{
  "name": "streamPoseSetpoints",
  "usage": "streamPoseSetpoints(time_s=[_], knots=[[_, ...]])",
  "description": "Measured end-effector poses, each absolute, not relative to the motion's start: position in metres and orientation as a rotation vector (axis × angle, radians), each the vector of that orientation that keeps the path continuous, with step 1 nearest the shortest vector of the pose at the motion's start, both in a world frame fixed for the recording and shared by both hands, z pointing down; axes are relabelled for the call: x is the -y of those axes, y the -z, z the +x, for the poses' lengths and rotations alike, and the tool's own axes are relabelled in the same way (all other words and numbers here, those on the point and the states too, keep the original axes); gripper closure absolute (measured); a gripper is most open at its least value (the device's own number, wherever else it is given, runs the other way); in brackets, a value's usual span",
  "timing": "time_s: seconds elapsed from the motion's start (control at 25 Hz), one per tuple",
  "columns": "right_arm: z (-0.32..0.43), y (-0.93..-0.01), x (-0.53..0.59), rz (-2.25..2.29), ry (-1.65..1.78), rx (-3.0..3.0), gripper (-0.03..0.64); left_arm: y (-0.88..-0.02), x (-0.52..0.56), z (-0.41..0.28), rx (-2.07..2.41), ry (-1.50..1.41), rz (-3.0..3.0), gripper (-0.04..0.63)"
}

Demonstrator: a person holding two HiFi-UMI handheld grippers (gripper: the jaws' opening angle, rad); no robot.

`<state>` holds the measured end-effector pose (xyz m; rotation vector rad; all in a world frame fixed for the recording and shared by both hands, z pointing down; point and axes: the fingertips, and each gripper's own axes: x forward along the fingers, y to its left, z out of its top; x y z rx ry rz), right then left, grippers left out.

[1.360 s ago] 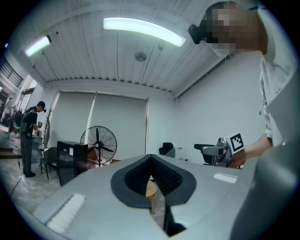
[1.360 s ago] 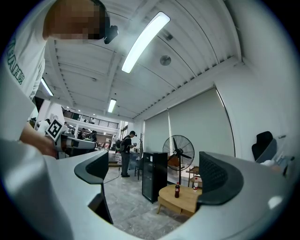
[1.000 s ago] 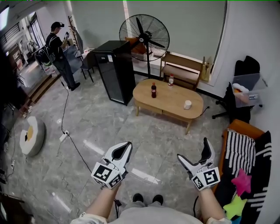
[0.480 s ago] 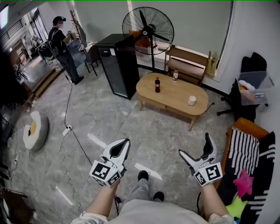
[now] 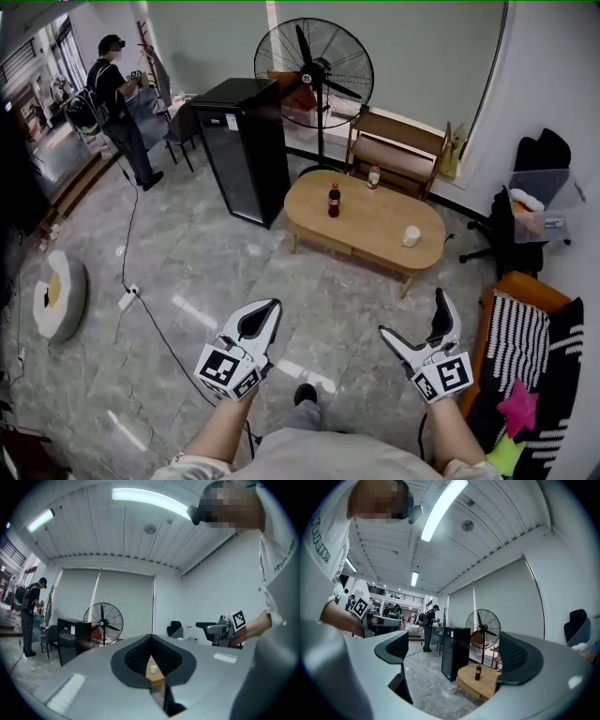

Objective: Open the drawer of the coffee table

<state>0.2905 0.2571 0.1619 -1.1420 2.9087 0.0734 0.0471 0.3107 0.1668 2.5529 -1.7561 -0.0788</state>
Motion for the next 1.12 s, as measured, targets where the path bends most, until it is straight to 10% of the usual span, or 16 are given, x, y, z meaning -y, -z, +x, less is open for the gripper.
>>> streamPoseSetpoints(time_s=[1.12], knots=[[0.184,-0.174,-0.035,-1.066,-0.026,-2.915,0.028,-0.163,-0.082,-0.054,1.77,-0.021,2.55,0.595]])
